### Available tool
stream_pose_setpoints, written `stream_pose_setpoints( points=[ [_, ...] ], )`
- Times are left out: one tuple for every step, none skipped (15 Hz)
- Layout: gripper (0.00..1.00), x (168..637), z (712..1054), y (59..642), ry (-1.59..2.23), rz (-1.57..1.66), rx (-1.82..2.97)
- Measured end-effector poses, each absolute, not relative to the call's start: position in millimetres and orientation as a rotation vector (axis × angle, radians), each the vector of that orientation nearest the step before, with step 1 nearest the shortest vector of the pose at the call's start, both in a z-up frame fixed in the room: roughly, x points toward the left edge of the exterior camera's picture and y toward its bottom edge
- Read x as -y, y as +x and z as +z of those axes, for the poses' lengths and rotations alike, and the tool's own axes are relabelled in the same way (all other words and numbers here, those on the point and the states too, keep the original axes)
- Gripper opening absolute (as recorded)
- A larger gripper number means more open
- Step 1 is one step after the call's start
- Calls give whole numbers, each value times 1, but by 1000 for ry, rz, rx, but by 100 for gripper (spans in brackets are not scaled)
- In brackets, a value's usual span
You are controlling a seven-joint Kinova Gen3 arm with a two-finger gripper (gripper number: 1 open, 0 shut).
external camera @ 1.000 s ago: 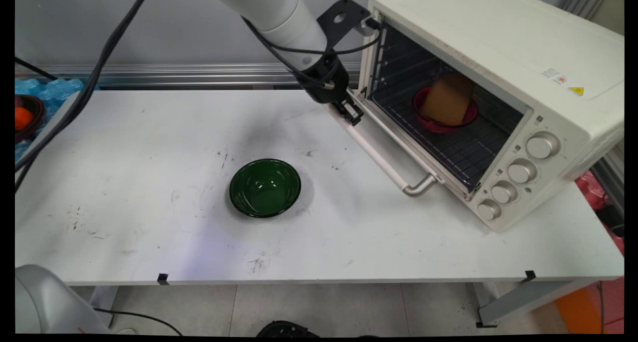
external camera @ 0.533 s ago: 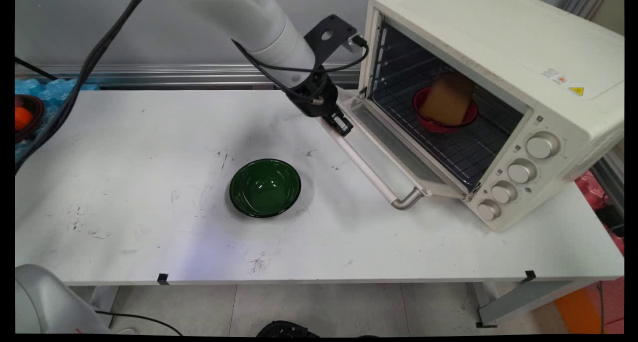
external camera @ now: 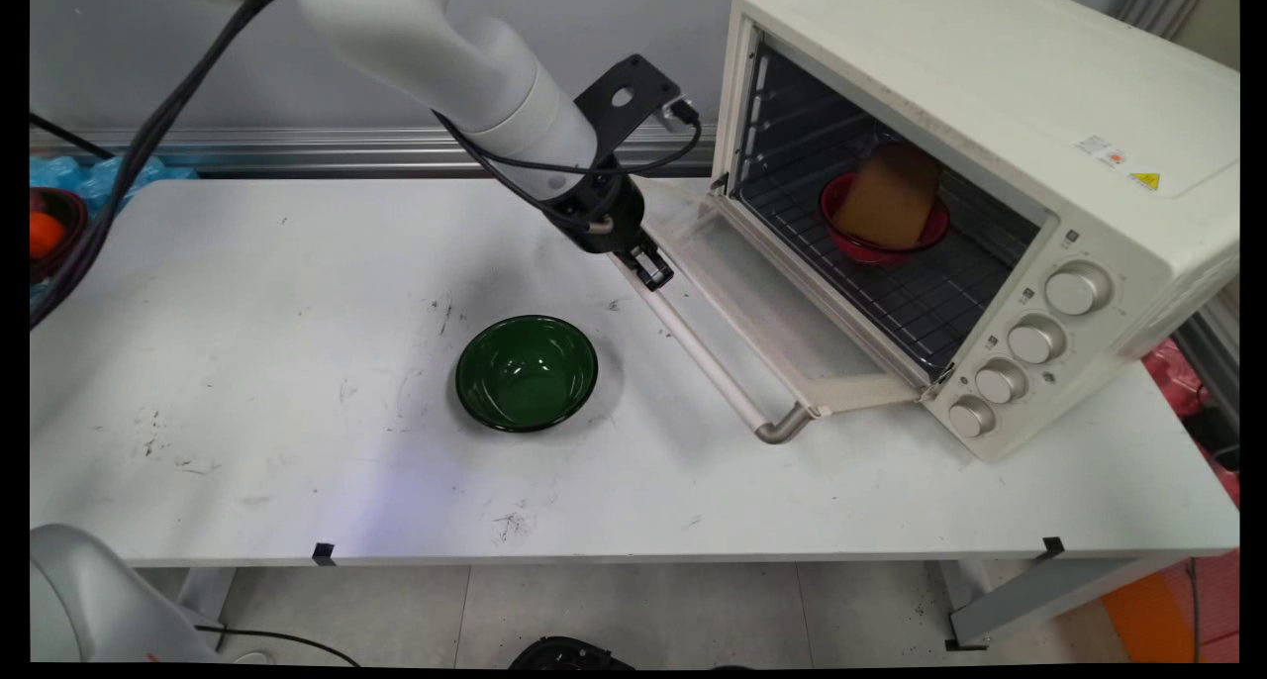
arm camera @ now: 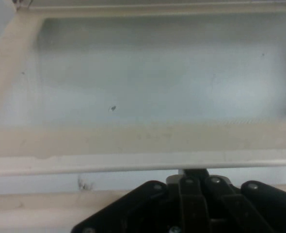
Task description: Open the oven
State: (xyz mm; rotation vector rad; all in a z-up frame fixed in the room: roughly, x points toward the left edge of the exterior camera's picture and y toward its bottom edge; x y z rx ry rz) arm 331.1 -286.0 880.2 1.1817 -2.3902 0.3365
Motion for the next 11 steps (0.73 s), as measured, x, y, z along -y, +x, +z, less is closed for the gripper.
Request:
stream_pose_setpoints(
  points=[
    [0,284,879,332,1178,336,2396],
    [0,283,878,334,1174,336,2402],
    [0,280,877,336,1166,334,2412],
    [0,279,877,338,1162,334,2417],
    [0,277,877,339,1156,334,2422],
    [0,277,877,340,1153,334,2425],
    [0,275,877,341,1149,334,2428],
    [0,274,878,342,1142,334,2433],
    [0,273,879,343,1137,335,2435],
    [0,272,881,343,1129,338,2437],
    [0,272,883,343,1124,341,2436]
  ],
)
